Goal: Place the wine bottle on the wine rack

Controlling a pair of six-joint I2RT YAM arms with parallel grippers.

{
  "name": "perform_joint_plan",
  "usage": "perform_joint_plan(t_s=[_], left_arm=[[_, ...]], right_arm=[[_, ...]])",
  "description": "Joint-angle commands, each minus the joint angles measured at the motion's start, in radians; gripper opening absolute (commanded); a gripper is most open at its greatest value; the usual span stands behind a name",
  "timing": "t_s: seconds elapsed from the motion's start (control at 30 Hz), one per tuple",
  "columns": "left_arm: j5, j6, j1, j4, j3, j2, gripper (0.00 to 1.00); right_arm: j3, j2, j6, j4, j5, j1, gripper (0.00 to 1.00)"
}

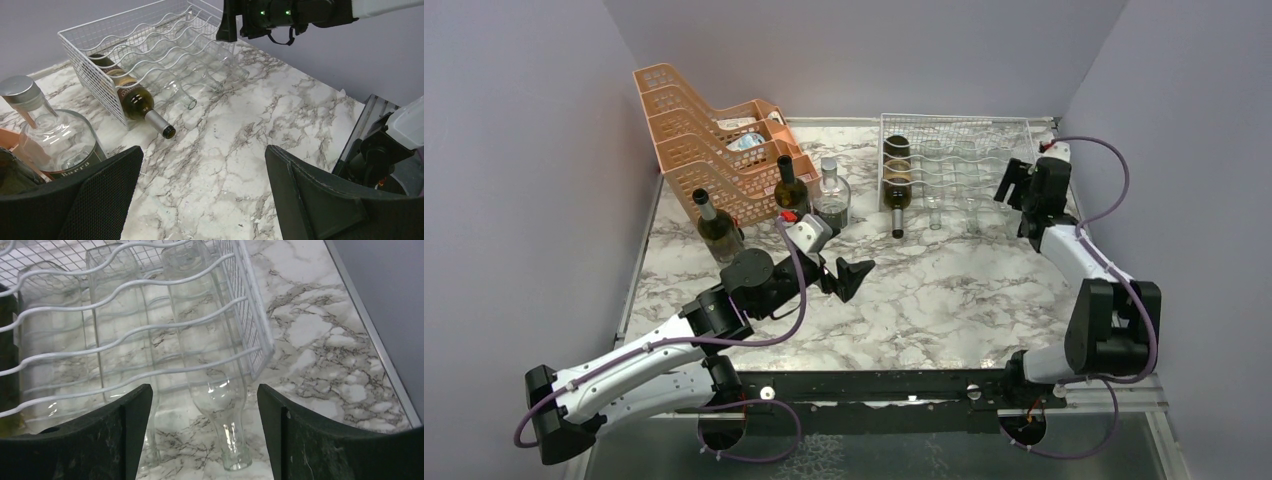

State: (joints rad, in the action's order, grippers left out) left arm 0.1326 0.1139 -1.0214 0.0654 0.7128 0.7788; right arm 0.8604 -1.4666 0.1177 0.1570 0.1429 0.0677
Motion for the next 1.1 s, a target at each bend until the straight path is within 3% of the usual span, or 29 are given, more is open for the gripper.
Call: perform_joint_plan(t_s=[0.0,0.23,0.37,0.47,0.57,0.67,0.77,0.93,1.07], left_arm=[[0.034,0.001,-0.002,0.002,0.026,-0.027,0.98],[0.146,0.086,-0.002,-0.036,0.044,0.001,0.98],[0.359,0.285,-0.003,-0.134,0.092,0.057,0.99],[0.473,0.344,-0.002,-0.246,0.151,0.11,0.99],[0.527,0.243,-0.003,-0.281,0.156,0.073,0.99],[0.431,0.111,-0.002,-0.115,0.054,-0.058,0.99],[0.387,0.072,-0.003,0.009,-0.001,-0.149,0.99],[0.493,0.017,-0.003,-0.12,0.123,-0.118,0.99],[0.576,-0.029,-0.002,-0.192,0.22,-0.071,0.99]], right_arm=[[-0.001,0.1,0.124,-0.184,0.058,0.007,0.78],[0.037,0.149,0.294,-0.483,0.047,0.007,0.69],[0.043,0.19,0.284,-0.568,-0.028,0.007,0.64],[0.037,0.237,0.27,-0.587,-0.103,0.006,0.6],[0.035,0.295,0.256,-0.595,-0.234,0.006,0.6],[0.031,0.348,0.23,-0.58,-0.377,0.005,0.58],[0.039,0.379,0.219,-0.568,-0.469,-0.002,0.58],[0.088,0.372,0.234,-0.559,-0.535,-0.079,0.55],[0.131,0.341,0.262,-0.54,-0.459,-0.25,0.55]])
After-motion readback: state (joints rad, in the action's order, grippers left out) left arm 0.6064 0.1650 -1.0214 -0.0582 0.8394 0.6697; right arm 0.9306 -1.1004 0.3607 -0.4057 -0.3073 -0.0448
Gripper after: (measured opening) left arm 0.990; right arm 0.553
